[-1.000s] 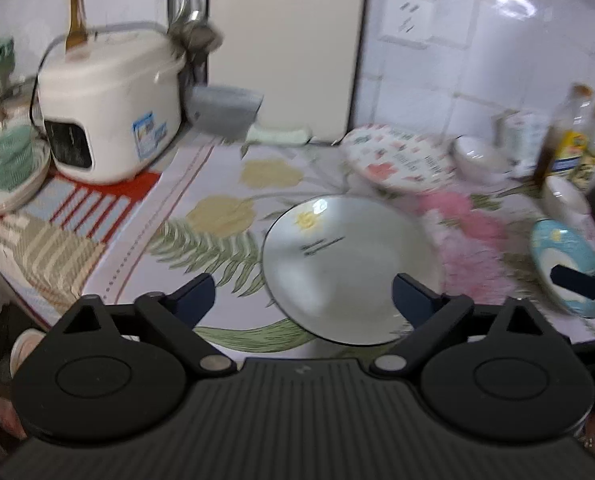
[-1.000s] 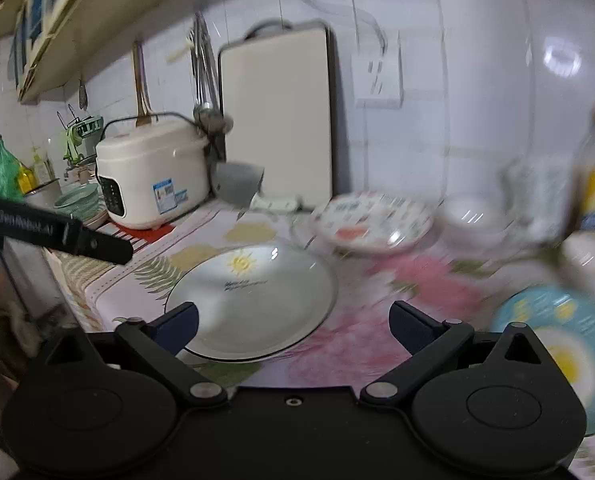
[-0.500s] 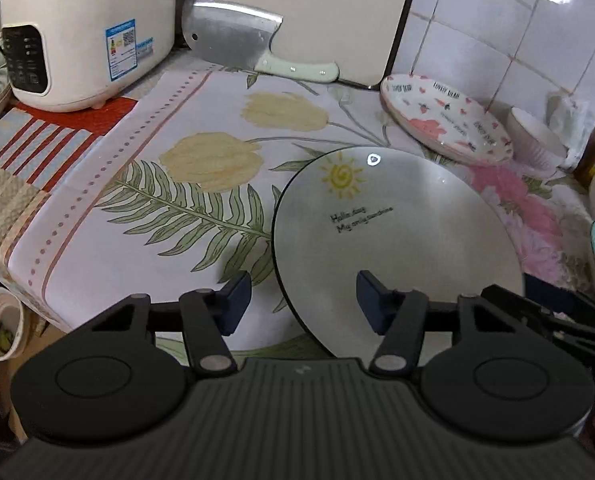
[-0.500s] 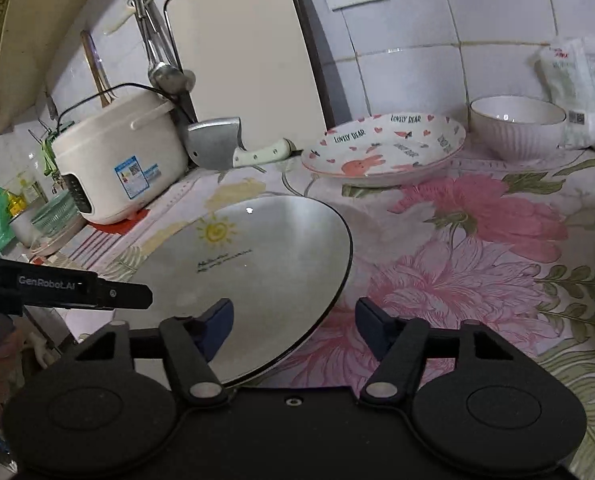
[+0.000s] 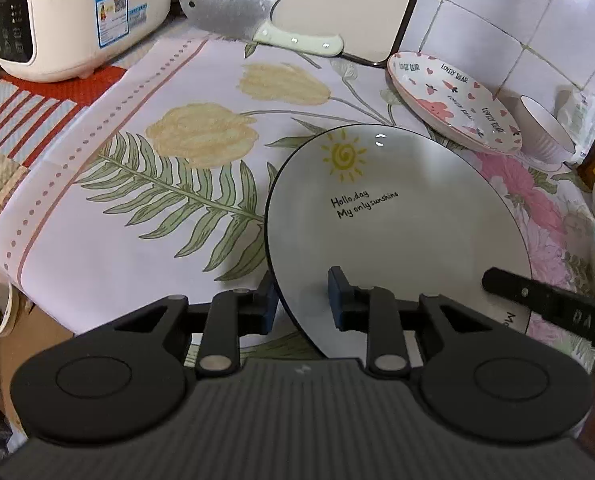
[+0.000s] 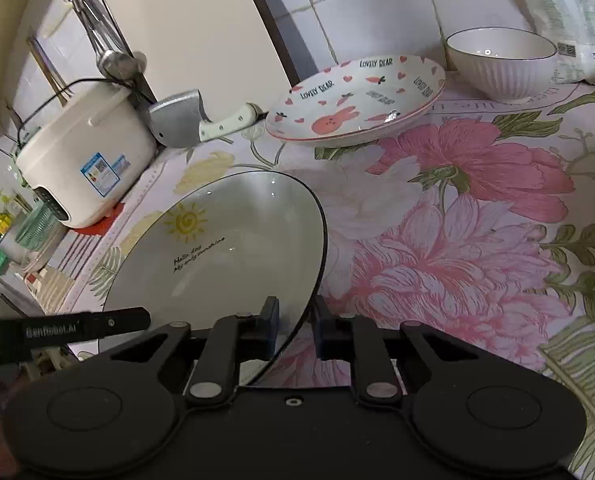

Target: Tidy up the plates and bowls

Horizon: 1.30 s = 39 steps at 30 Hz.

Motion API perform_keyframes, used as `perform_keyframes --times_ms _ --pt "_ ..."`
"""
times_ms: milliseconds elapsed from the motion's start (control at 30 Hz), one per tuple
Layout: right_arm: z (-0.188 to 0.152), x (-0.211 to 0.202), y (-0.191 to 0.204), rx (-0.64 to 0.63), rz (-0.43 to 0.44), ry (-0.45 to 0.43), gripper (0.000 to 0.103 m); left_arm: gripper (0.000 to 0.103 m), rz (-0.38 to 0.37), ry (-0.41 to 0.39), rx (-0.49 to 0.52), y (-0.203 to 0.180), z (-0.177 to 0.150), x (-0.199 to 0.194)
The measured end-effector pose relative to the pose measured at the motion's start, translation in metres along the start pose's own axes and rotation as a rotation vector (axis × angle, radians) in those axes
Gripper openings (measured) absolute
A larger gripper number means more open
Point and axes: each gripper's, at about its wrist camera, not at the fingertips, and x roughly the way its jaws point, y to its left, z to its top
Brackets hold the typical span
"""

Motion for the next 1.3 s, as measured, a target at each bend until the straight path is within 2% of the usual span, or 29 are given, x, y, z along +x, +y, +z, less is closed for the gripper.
perform_keyframes --times_ms 100,200,400,667,800,1000,1300 --pt "-0.004 0.001 -0.002 -0.026 0.023 -0.020 0.021 0.025 0.001 0.013 -0.014 0.001 0.003 0.000" --pt "-0.002 -0.002 -0.004 -0.030 0.035 -0.007 0.021 0.025 0.002 0.013 0.036 -0.005 0.003 -0.001" --pt "0.001 -0.027 -0.014 -0.029 0.023 -0.035 0.021 0.025 -0.043 0.010 0.079 -0.027 0.004 -0.009" --pt "0.002 -0.086 -0.037 -0.023 -0.060 -0.089 0.022 0.025 -0.151 0.020 0.115 -0.074 0.000 -0.018" --pt "-0.001 -0.101 -0.049 -0.035 -0.102 -0.099 0.023 0.025 -0.175 0.025 0.140 -0.094 -0.004 -0.015" --pt "0.001 -0.100 -0.062 -0.066 -0.130 -0.084 0.023 0.025 -0.188 0.061 0.144 -0.105 0.000 -0.002" --pt "0.003 -0.076 -0.064 -0.103 -0.160 -0.053 0.024 0.025 -0.159 0.097 0.169 -0.106 0.005 0.014"
